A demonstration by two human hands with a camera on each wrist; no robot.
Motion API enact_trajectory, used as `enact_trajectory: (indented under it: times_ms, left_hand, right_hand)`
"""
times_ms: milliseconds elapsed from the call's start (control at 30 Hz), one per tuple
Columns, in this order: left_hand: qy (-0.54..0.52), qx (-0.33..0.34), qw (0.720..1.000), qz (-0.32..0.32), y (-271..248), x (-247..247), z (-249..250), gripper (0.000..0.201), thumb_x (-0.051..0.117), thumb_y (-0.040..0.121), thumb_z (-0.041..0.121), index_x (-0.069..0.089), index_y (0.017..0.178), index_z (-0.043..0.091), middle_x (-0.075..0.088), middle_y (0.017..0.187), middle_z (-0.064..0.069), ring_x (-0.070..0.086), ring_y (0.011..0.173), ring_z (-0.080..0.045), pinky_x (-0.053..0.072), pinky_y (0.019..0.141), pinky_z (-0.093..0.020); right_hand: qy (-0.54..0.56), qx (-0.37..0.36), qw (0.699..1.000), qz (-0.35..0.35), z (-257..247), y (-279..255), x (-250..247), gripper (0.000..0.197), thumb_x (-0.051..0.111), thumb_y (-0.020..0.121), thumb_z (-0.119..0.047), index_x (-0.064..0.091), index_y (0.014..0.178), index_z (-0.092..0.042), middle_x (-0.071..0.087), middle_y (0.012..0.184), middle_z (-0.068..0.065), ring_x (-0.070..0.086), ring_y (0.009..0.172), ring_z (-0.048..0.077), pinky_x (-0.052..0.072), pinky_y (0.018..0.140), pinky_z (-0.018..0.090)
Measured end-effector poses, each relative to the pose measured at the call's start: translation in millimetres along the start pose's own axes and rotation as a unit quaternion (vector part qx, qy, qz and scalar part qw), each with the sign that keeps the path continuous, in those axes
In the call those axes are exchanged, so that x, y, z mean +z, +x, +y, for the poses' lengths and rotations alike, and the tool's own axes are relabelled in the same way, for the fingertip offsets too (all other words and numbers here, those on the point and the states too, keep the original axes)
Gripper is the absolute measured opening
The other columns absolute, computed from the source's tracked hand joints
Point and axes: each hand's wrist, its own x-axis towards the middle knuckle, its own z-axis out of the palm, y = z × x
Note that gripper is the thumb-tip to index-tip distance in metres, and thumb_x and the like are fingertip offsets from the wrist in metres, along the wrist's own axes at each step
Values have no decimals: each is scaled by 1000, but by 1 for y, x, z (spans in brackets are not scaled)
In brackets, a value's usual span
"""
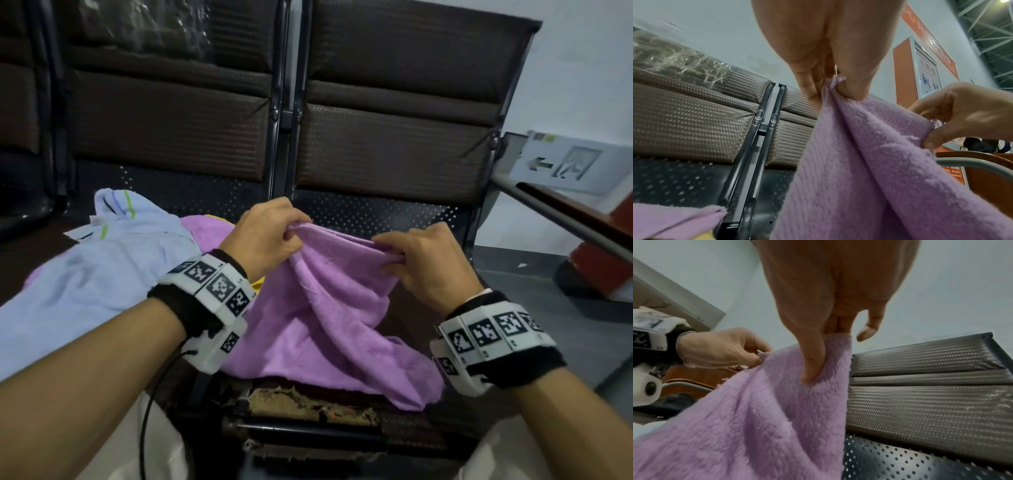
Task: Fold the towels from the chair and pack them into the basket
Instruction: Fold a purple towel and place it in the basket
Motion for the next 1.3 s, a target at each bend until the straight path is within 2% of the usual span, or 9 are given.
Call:
enact_trajectory:
  times_ms: [133, 233, 367, 467, 633, 867, 1067, 1200, 1300]
  left_hand:
    - [22, 3, 1000, -12, 0, -1, 3, 34, 56, 72, 0, 73, 99, 12, 58, 86, -3, 58, 80, -22, 50, 75, -39]
    - [24, 13, 999, -18, -1, 1, 8, 34, 56, 74, 1, 72, 102, 12, 59, 88, -4, 58, 83, -21, 49, 75, -37]
    - [12, 33, 999, -7, -1, 4, 11, 32, 55, 74, -1, 72, 99, 10, 60, 89, -5, 59, 81, -22, 50, 73, -38]
    - [-10, 47, 999, 10, 0, 5, 14, 25, 55, 72, 0, 72, 89, 7, 61, 85, -5, 59, 77, -22, 49, 71, -36]
    - [-31, -9, 999, 2, -4, 3, 20, 16, 53, 75, 12, 68, 80, 12, 53, 75, 6, 53, 73, -17, 43, 73, -28]
    - [-86, -103, 991, 4, -17, -20, 43, 16, 51, 82, 8, 66, 85, 14, 59, 72, 4, 52, 74, -13, 29, 62, -15]
    - [-139, -99, 984, 52, -3, -69, 60, 20, 49, 85, 8, 66, 89, 18, 63, 79, 6, 53, 73, -8, 39, 67, -22]
    - [-106, -93, 989, 43, 20, -83, 60, 18, 47, 89, 8, 63, 88, 18, 58, 74, 8, 52, 68, -7, 39, 57, -16]
    - [-90, -93, 991, 32, 48, -90, 60, 20, 46, 89, 5, 64, 95, 10, 57, 79, 1, 54, 74, -14, 45, 66, -25]
  right_hand:
    - [-6, -16, 999, 42, -3, -5, -4, 49, 76, 73, -12, 63, 120, -18, 68, 92, 1, 58, 87, 25, 36, 82, 41]
    - [28, 11, 999, 13, -2, -9, -7, 58, 76, 74, -13, 58, 128, -14, 62, 97, 5, 54, 93, 26, 44, 81, 41]
    - [-1, 28, 998, 49, -3, -12, -8, 24, 77, 73, -16, 69, 95, -12, 51, 95, 3, 48, 91, 22, 48, 62, 37]
    - [-30, 16, 999, 0, -2, -12, -6, 21, 78, 71, -17, 61, 83, -13, 50, 113, 7, 44, 103, 26, 48, 74, 37]
    - [112, 105, 984, -92, 1, -19, -9, 16, 59, 80, -9, 51, 90, -19, 64, 84, 4, 59, 81, 26, 43, 66, 34]
    - [243, 151, 958, 32, -11, -26, -43, 12, 67, 78, -12, 68, 84, -22, 64, 73, -10, 59, 73, 8, 38, 61, 18]
    - [397, 147, 885, 194, -20, 4, -87, 12, 76, 76, -22, 65, 78, -28, 66, 73, -14, 57, 67, -7, 44, 63, 11]
    - [330, 160, 914, 176, -19, 30, -94, 11, 74, 79, -25, 63, 75, -26, 65, 73, -11, 59, 71, 3, 44, 68, 20]
    - [282, 183, 925, 176, -13, 51, -99, 10, 73, 80, -28, 63, 81, -25, 65, 76, -5, 59, 76, 9, 40, 69, 19]
